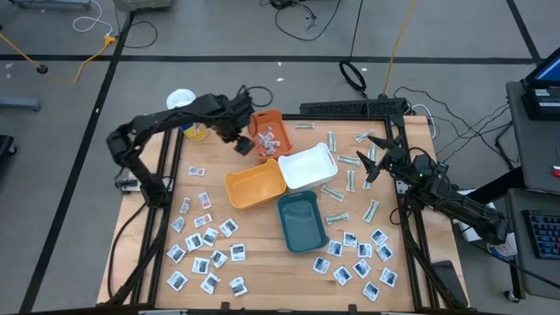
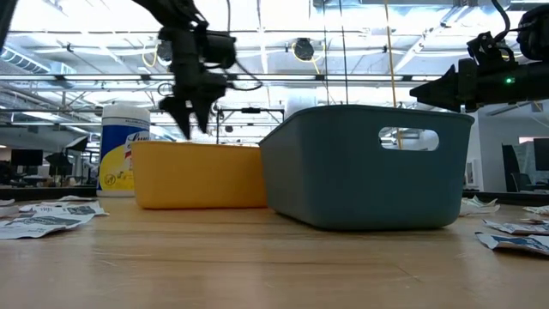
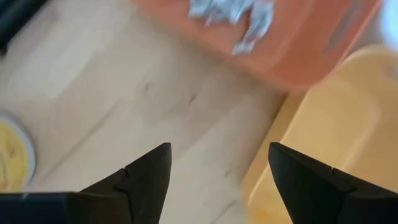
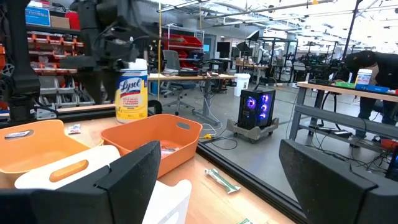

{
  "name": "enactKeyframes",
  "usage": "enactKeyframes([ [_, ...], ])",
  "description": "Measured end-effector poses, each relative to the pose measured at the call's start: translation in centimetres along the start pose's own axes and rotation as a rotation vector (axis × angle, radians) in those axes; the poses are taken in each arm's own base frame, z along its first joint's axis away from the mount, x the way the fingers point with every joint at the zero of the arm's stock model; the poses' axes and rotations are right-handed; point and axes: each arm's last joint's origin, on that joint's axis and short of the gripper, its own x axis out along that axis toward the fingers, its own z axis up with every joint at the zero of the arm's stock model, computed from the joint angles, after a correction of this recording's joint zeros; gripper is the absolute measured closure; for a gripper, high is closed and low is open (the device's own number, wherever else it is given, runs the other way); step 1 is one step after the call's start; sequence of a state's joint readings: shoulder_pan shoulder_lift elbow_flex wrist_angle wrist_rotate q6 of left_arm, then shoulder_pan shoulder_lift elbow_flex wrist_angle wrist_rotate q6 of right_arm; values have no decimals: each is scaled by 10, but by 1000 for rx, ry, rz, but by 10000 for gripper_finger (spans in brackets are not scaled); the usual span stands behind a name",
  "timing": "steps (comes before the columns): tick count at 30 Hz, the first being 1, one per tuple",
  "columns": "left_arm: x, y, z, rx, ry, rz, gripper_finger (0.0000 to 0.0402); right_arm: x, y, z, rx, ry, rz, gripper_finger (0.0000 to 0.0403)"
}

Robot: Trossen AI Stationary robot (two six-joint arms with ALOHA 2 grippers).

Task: Pick & Place First Aid Supplies
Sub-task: Put the orange ointment pack into the orange bin

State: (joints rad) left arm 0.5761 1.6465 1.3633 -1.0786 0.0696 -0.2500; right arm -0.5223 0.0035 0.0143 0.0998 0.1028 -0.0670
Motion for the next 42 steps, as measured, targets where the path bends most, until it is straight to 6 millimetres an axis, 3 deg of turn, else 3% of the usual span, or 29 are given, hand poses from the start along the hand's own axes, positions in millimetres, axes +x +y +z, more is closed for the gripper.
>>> enactKeyframes([
  [4, 6, 13, -29, -49, 33, 11, 139, 0, 0, 0, 0, 0, 0, 80],
  [11, 20, 37, -77, -306, 123, 8, 131, 0, 0, 0, 0, 0, 0, 80],
  [22, 53, 65, -130, -717, 305, 20, 149, 0, 0, 0, 0, 0, 0, 80],
  [26, 62, 71, -135, -742, 312, 68, 154, 0, 0, 0, 0, 0, 0, 80],
  [34, 84, 80, -123, -710, 272, 170, 145, 0, 0, 0, 0, 0, 0, 80],
  [42, 95, 82, -115, -694, 269, 142, 155, 0, 0, 0, 0, 0, 0, 80],
])
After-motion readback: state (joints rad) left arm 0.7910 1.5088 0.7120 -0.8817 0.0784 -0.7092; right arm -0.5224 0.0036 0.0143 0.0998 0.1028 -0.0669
